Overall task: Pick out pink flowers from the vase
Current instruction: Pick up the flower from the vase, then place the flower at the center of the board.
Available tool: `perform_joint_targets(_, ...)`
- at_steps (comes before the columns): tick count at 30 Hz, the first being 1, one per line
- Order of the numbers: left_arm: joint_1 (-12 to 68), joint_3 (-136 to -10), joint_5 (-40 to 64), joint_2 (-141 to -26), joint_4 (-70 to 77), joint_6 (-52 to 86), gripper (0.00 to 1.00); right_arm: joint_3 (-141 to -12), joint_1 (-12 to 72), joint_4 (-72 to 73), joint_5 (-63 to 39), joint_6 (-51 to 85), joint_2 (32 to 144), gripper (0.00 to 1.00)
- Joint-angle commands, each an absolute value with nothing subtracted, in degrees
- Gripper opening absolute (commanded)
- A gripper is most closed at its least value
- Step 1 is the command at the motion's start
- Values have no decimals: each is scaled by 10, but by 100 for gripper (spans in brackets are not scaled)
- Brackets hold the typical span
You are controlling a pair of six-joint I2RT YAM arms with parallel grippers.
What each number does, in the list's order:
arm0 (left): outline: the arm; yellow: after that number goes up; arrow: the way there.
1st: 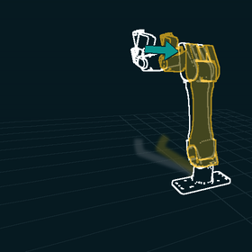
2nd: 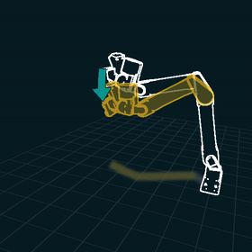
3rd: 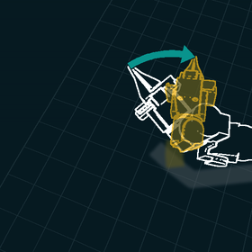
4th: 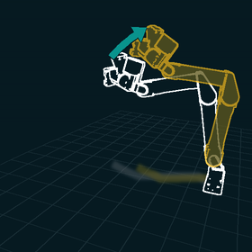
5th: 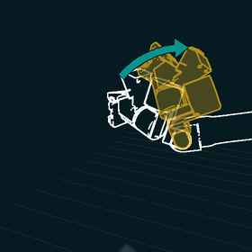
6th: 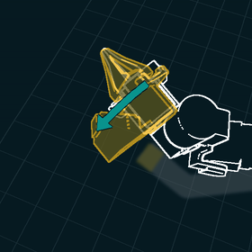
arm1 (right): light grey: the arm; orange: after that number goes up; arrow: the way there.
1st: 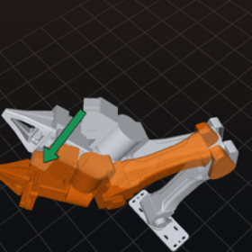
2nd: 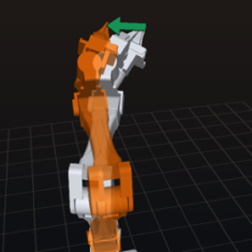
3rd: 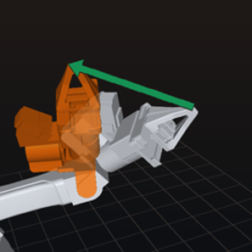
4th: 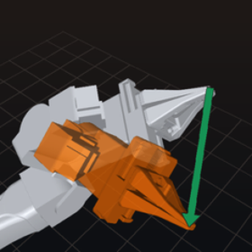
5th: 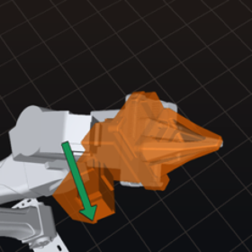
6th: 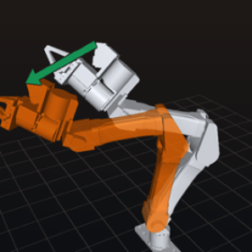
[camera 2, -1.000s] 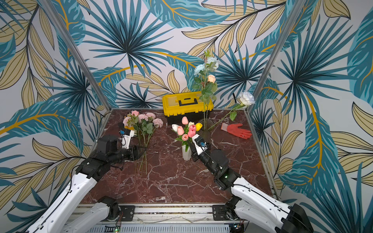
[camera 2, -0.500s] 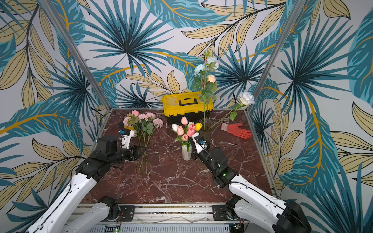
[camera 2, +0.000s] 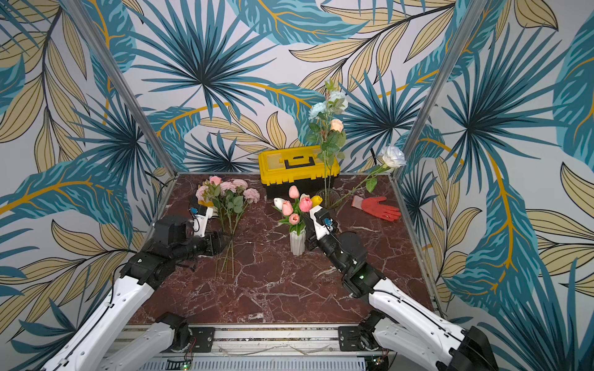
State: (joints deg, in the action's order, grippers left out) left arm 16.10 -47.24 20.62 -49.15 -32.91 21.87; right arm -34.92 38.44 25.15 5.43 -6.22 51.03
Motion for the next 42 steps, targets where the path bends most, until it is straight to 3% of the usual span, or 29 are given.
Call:
perform_joint_targets(1,163,-459,201,-478,-331,209,50,-377,382,221,45,-63,495,0)
perform_joint_targets(20,172,-486,251,-454,-315,189,53,-586,382,-67,24,-92,445,0)
perform_joint_targets(28,253,-502,225,-474,-290,147,55,-715,382,-190,-18,-79,473,0)
perform_joint_targets(34,292,-473,215,-472,-205,119,57,-775,382,-282,-32,-59,500,0)
perform_joint_targets(42,327,-420,274,-470,-61,50,57,-759,382,-259,-120,2,503,0)
